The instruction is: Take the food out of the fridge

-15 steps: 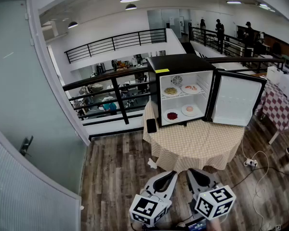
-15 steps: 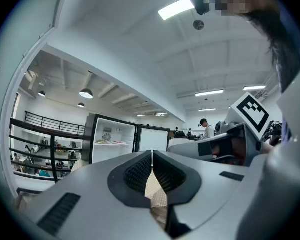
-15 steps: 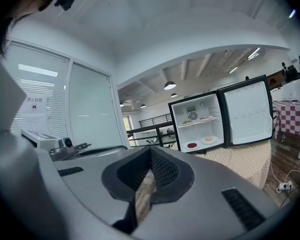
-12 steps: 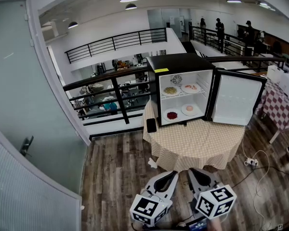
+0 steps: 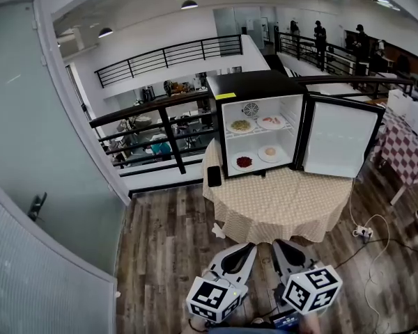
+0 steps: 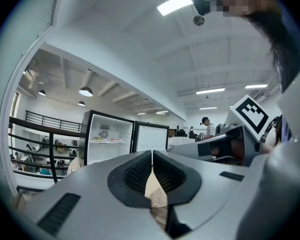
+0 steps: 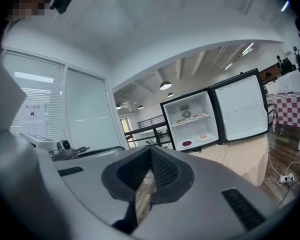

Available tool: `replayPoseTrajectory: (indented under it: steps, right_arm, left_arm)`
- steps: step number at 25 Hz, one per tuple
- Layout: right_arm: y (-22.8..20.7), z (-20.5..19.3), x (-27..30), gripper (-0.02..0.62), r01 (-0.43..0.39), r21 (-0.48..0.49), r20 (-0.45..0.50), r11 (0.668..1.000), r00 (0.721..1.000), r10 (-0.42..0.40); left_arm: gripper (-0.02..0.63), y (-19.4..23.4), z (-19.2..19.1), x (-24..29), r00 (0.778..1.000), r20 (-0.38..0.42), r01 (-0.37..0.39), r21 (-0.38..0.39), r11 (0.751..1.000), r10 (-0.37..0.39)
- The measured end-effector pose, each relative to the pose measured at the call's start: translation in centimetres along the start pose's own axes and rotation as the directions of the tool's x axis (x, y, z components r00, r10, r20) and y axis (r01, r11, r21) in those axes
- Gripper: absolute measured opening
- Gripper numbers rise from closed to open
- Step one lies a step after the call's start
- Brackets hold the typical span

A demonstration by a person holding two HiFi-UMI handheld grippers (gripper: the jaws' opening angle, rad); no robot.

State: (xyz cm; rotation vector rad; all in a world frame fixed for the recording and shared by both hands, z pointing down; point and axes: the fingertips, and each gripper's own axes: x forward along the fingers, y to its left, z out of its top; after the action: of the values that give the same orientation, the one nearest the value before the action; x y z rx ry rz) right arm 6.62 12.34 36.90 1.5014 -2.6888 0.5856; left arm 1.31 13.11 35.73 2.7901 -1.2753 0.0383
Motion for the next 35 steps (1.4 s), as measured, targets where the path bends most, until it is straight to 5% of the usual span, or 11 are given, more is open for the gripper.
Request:
replayPoseTrajectory:
  steps: [23,35]
  right_arm:
    - [-6.5,-1.0,-0.4,0.017,-0.022,0.065,-0.042,0.998,0.999,0.025]
    - [-10.4,1.5,7.6,0.017,0.031,0.080,-0.028,0.996,0.999,-0.029]
  left_arm:
    - [0.020,-2.3,-2.8,5.4,0.996,-0.080,-0.027,-0.016,1.000,0.026]
    - [0.020,4.4,-2.6,11.7,0.994,-0.102,0.031,0.020,0.999,-0.028]
